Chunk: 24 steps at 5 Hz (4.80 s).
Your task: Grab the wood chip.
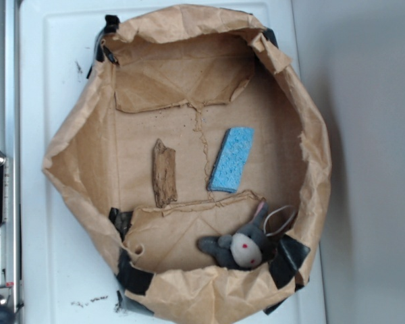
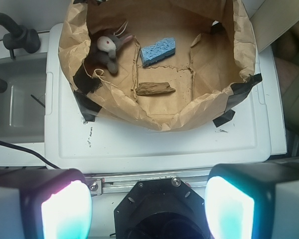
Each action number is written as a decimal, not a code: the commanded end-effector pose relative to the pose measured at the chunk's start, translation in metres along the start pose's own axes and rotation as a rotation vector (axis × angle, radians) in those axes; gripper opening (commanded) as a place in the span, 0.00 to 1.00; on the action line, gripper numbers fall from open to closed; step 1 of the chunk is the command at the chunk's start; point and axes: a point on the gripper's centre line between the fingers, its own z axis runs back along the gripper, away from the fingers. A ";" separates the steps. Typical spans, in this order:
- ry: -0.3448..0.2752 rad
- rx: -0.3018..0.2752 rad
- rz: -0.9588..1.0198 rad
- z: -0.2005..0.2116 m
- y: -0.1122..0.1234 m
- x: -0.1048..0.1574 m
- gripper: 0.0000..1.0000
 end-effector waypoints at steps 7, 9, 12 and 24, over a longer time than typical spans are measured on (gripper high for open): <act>-0.081 -0.015 0.471 -0.028 0.016 0.059 1.00; -0.084 -0.073 0.945 -0.075 0.020 0.112 1.00; -0.073 0.161 1.174 -0.158 0.060 0.125 1.00; -0.165 0.139 1.024 -0.250 0.062 0.093 0.00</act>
